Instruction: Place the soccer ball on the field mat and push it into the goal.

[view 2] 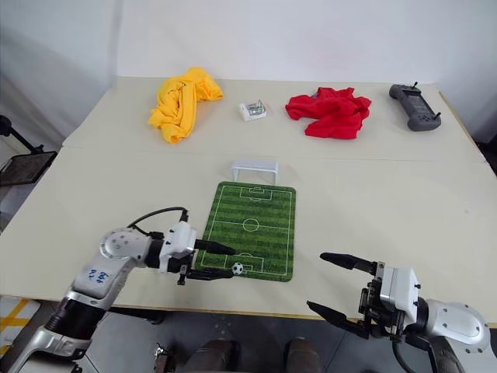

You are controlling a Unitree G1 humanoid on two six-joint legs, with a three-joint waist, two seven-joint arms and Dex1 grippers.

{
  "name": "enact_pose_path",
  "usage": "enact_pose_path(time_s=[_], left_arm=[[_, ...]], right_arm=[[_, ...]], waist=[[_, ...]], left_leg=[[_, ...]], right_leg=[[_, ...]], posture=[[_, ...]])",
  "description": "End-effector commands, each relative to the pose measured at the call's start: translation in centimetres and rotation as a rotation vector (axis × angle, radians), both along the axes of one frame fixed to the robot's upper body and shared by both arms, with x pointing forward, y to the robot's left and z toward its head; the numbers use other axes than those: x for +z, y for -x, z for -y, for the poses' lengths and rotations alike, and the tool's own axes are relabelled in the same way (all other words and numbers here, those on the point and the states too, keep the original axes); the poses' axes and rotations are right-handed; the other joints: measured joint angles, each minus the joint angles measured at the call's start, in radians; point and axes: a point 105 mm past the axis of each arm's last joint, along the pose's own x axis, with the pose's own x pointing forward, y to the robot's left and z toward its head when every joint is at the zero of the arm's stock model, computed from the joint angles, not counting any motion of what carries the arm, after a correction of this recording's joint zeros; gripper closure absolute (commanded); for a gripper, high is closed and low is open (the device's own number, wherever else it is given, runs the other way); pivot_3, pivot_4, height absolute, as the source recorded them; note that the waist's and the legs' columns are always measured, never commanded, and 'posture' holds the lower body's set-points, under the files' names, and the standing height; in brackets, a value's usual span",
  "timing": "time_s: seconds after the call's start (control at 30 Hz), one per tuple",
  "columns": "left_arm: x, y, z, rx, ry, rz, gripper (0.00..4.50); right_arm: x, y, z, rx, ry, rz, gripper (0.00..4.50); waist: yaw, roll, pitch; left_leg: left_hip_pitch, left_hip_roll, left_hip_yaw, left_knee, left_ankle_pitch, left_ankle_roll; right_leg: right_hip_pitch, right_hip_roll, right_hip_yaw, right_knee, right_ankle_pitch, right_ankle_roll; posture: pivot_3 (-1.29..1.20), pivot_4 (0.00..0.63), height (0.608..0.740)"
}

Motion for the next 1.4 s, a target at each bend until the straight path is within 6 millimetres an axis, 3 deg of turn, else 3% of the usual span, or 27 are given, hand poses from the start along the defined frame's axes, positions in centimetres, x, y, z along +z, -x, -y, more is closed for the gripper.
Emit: enact_pose_path(time_s=[0.03,0.33,0.43,0.57,0.63,0.8,1.13,1.4], left_arm=[[1.0,0.2,-2.2,0.056,0.02,0.072,2.15],[0.6,4.6,-6.2,0.011,0.06,-0.011,2.15],[0.5,5.1,-6.9,0.021,0.082,-0.051,2.7],[0.5,6.2,-7.0,-0.012,0.111,-0.076,3.9],[0.1,7.0,-6.5,-0.049,0.113,-0.106,4.47],[-0.9,7.5,-4.3,-0.101,0.124,-0.141,4.47],[-2.1,4.9,1.5,-0.091,0.162,-0.154,4.47],[-2.4,2.8,3.4,-0.084,0.158,-0.134,4.47]], right_arm=[[0.5,0.0,-0.3,0.016,-0.021,0.02,0.0],[0.5,0.2,-0.6,0.034,-0.035,0.019,0.0],[0.8,0.1,-0.7,0.046,-0.034,0.038,0.0],[1.0,0.2,-0.7,0.061,-0.028,0.049,0.0],[0.8,0.3,-0.7,0.068,-0.019,0.045,0.0],[0.7,0.3,-0.6,0.059,-0.006,0.056,0.0],[0.4,0.4,2.6,-0.106,0.041,0.057,0.0],[0.0,1.3,2.8,-0.169,0.029,0.032,0.0]], waist=[[0.0,0.0,0.0],[0.004,0.001,0.0],[0.003,0.001,0.0],[0.002,0.001,0.0],[0.001,0.001,0.0],[0.002,0.002,-0.001],[0.003,0.003,-0.001],[0.003,0.003,-0.002]], left_leg=[[0.0,0.0,0.0,0.0,0.0,0.0],[0.0,0.001,-0.001,-0.002,0.0,0.0],[0.0,0.0,0.0,-0.002,0.0,0.001],[0.0,0.001,0.0,-0.002,-0.001,0.001],[0.0,0.002,0.0,-0.003,-0.001,0.001],[0.0,0.002,0.0,-0.003,-0.001,0.0],[0.0,0.0,0.001,-0.003,-0.001,0.002],[0.001,0.0,0.004,-0.002,-0.001,0.002]], right_leg=[[0.0,0.0,0.0,0.0,0.0,0.0],[0.0,-0.003,-0.001,-0.003,0.0,0.0],[0.002,-0.003,0.0,-0.006,0.0,-0.001],[0.002,-0.003,-0.001,-0.007,0.0,-0.001],[0.002,-0.003,-0.001,-0.007,0.0,-0.001],[0.002,-0.003,-0.001,-0.008,0.0,-0.001],[0.002,-0.001,-0.001,-0.007,0.001,0.0],[0.002,0.0,0.001,-0.006,0.001,0.0]], posture=[[0.0,0.15,0.74],[0.0,0.15,0.74],[0.0,0.15,0.74],[0.0,0.15,0.74],[0.0,0.15,0.74],[0.0,0.15,0.74],[0.0,0.15,0.74],[0.0,0.15,0.74]])
